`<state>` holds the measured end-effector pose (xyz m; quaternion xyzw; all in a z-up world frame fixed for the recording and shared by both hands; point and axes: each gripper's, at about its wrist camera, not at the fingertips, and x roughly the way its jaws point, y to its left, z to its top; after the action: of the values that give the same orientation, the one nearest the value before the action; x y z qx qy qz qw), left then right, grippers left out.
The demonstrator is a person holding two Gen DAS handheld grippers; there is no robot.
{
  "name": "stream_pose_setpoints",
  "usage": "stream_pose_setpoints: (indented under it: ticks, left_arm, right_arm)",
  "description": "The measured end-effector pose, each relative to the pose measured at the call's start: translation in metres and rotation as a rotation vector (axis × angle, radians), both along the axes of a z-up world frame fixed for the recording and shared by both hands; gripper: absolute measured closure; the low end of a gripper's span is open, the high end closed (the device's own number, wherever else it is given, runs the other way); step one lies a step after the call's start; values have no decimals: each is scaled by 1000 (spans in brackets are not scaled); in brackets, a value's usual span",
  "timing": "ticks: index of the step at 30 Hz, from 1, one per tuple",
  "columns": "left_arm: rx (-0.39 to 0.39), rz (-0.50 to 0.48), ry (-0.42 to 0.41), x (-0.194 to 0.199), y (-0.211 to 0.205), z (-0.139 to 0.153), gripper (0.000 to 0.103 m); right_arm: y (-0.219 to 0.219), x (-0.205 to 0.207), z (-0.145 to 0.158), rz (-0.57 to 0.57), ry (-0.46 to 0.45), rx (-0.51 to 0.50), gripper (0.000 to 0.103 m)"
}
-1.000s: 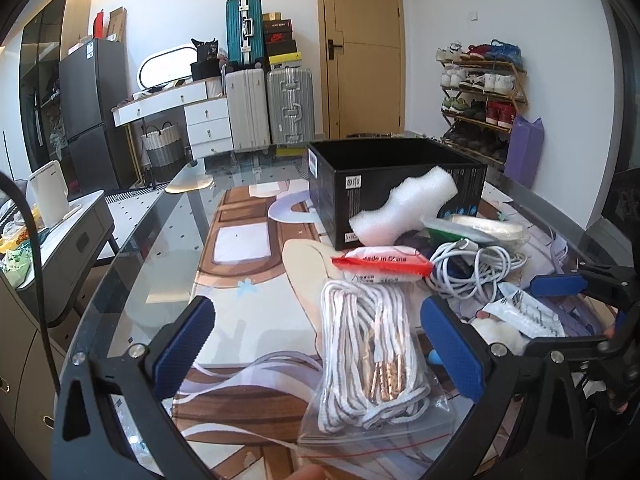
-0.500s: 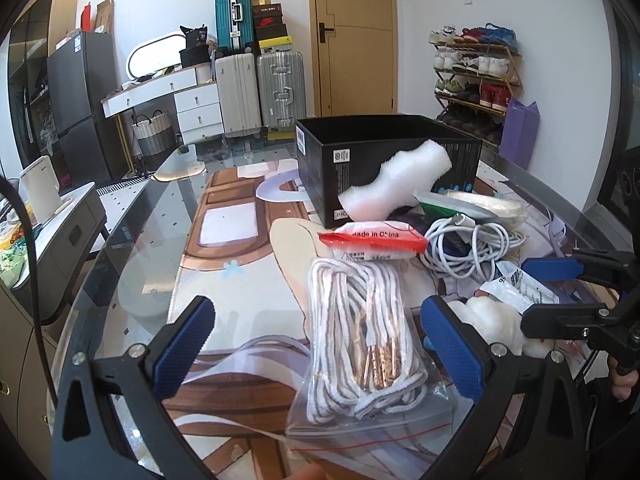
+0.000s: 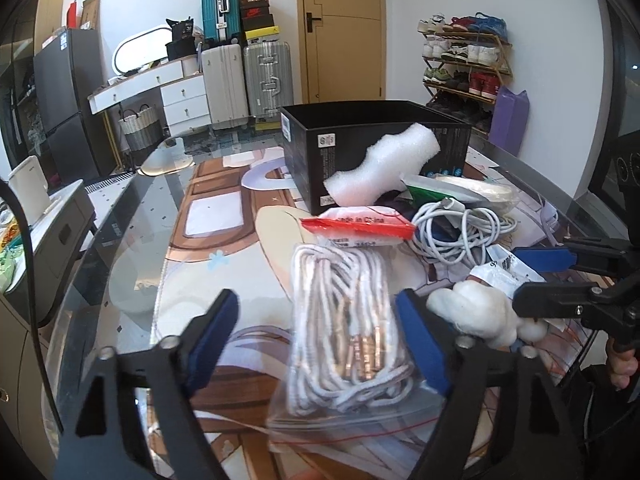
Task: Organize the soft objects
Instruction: 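Grasp the white medicine packet with the right tool while the left tool grasps the zip bag of white cords, then carry the medicine packet with the right tool while the left tool carries the cord bag over the black box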
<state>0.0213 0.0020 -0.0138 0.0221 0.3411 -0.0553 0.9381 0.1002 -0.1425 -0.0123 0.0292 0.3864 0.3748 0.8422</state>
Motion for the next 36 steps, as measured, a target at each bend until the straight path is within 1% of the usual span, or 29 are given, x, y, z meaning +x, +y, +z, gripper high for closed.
stream_pose_setpoints:
  ticks: [2,4,13,18,24,36]
  left_arm:
    - [-11,-13,15,1,0,-2,45]
    - [-29,-31,32,2,0,-4,52]
    - [-48,-40,28,0,3,-2,58]
    - [-40,-53,-8,-6,4,4,62]
    - [-76,-44,-42,-15,14,16,63]
    - [-116,-23,-108,-19,18,41,63]
  right_arm:
    - [-1,0,1,1,-4,3,42]
    - [-3,-2,2,3,-6,13,42]
    - [-9,-5,7,15,-27,41,42]
    - [-13,-6,11,13,-44,53,42]
    - [-20,-8,16,-8,-68,65,42]
    - [-30,-2,44,-69,-157,52,42]
